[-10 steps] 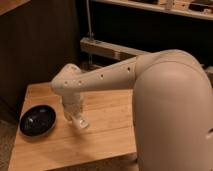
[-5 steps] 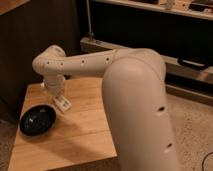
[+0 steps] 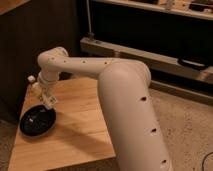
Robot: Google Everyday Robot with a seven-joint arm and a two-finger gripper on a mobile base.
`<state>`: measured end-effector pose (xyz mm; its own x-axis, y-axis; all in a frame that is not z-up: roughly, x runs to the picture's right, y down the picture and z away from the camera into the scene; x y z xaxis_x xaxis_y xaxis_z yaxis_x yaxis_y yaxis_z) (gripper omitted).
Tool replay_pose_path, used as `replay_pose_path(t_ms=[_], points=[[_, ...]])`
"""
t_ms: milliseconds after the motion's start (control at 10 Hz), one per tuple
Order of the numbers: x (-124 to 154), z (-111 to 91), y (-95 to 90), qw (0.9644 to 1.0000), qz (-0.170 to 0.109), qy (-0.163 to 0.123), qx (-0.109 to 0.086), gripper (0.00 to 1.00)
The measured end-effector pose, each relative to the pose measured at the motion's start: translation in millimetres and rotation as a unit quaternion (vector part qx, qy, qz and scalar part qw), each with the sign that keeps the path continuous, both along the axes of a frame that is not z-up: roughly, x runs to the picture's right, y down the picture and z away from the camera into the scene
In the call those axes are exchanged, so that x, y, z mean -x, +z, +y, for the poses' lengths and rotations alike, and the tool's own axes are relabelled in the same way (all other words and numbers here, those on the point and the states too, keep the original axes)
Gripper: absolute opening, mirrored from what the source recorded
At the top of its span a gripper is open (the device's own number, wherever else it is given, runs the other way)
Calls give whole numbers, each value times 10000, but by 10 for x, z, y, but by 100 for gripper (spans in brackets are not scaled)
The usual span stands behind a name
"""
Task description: Place the bottle in the ceramic bowl
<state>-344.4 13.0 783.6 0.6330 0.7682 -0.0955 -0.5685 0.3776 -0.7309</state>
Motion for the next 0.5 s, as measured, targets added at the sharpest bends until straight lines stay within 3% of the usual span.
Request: replay_pose_path(t_ms=[200, 500], points=[[170, 173, -41, 9996, -253, 100, 93, 0], [391, 297, -122, 9987, -494, -130, -45, 1]])
